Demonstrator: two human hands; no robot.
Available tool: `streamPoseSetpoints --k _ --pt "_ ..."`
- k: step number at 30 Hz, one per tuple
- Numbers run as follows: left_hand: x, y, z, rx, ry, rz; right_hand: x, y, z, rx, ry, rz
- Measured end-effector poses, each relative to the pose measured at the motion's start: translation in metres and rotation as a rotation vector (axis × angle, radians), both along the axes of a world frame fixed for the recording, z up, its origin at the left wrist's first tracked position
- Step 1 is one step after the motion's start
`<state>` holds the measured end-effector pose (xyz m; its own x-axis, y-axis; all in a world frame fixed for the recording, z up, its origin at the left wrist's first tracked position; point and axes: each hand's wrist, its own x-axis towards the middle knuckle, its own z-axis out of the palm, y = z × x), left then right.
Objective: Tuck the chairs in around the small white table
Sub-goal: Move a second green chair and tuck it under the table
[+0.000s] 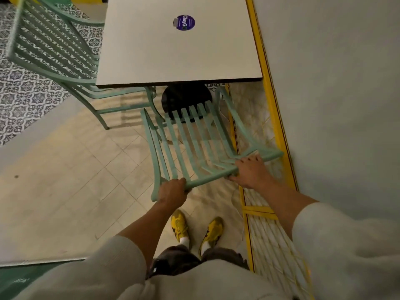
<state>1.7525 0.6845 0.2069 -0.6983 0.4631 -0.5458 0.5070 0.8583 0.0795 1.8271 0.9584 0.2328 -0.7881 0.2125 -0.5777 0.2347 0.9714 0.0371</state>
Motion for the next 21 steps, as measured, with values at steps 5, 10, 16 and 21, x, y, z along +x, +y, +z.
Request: streamPoseSetpoints --k 5,10,16,21 --pt "-0.013 -0.015 0.001 -0.013 0.075 -0.184 0.017 -0.005 -0.012 -0.02 0.12 -0.002" --pt "-0.036 -0.052 0.0 0.013 0.036 -0.088 0.028 -0.05 -0.021 -0.014 0.159 -0.038" --pt "-0.031 -0.048 -0.005 -0.027 0.069 -0.048 0.021 -0.053 -0.027 -0.055 0.152 -0.102" --pt "-0.03 -0.037 -0.015 -0.052 0.153 -0.035 0.006 -0.043 -0.034 -0.087 0.101 -0.058"
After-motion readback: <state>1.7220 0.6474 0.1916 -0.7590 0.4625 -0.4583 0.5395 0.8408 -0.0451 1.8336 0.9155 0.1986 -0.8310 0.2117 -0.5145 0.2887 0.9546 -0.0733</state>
